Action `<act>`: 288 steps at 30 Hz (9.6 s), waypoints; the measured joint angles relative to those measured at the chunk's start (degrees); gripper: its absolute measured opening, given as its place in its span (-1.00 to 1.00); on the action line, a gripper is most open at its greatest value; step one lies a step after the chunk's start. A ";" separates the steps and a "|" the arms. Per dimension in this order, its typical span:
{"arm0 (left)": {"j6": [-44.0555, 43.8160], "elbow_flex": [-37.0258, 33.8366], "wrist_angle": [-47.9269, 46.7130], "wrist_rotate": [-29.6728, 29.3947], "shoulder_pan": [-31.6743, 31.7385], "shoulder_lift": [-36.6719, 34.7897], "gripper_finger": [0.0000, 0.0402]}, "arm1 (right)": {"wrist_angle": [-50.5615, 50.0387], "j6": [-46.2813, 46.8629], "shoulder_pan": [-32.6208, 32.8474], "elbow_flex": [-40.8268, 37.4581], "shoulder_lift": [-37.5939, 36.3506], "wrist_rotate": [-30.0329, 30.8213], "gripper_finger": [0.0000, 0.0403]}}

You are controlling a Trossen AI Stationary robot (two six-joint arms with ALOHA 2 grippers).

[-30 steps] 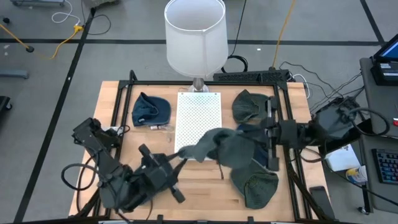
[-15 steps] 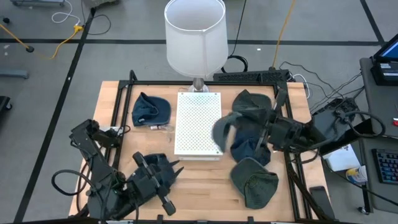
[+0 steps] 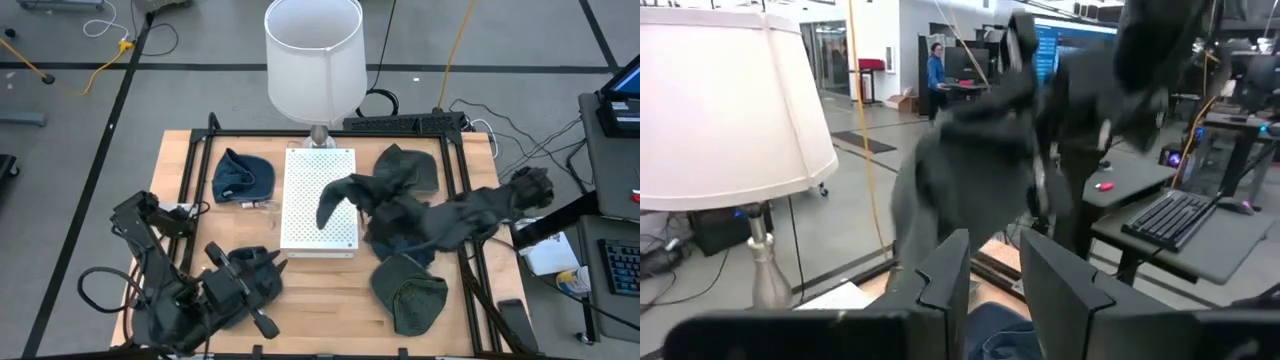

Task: Pick & Place hat
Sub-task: Put the top left gray cap on the shelf, then stack the top gray cap on the gray cap on the shelf

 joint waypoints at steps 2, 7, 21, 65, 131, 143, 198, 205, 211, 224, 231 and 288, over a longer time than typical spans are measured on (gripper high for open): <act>1.14 0.00 -0.01 -0.02 0.33 -0.56 -0.52 | 1.40 -0.37 -0.75 -2.23 0.46 0.04 -0.94; 3.35 -0.38 -5.38 0.00 0.81 -3.48 -0.52 | 11.58 -2.93 -2.17 -8.75 0.43 0.07 -0.94; -20.98 -1.07 -43.85 2.44 -1.18 -13.52 -0.52 | 44.38 -25.09 -8.46 -28.36 0.47 -4.29 -0.94; -27.72 -1.09 -51.24 12.63 2.79 -13.78 -0.52 | 45.70 -17.97 -23.72 -43.58 1.35 -28.90 -0.94; -30.90 -1.11 -54.50 18.96 6.01 -13.78 -0.52 | 39.75 2.62 3.05 -43.54 0.80 17.69 0.09; -30.99 -1.11 -54.50 19.55 6.01 -13.78 -0.52 | 48.31 5.23 12.93 -43.58 0.80 27.04 0.09; -29.34 -1.11 -54.57 28.68 9.40 -13.78 -0.52 | -33.65 29.09 -33.77 -42.91 -32.29 -23.42 0.05; -29.35 -1.11 -54.57 28.63 9.40 -13.78 -0.52 | -37.80 28.53 -43.69 -47.37 -28.42 -40.95 0.05; -29.37 -1.11 -54.56 28.63 9.40 -13.78 -0.52 | -32.47 24.95 -47.38 -57.91 -28.57 -42.09 0.05; -29.76 -1.11 -55.71 28.57 9.40 -13.78 -0.52 | -15.82 21.50 -47.39 -75.53 -28.64 -42.21 0.05; -29.74 -1.11 -55.91 28.47 9.51 -13.78 -0.52 | -9.56 20.86 -47.39 -80.96 -28.62 -42.18 0.00; -25.16 -1.11 -57.17 28.55 9.51 -13.78 -0.52 | -62.45 78.86 -43.40 -28.61 -27.90 -73.81 -0.97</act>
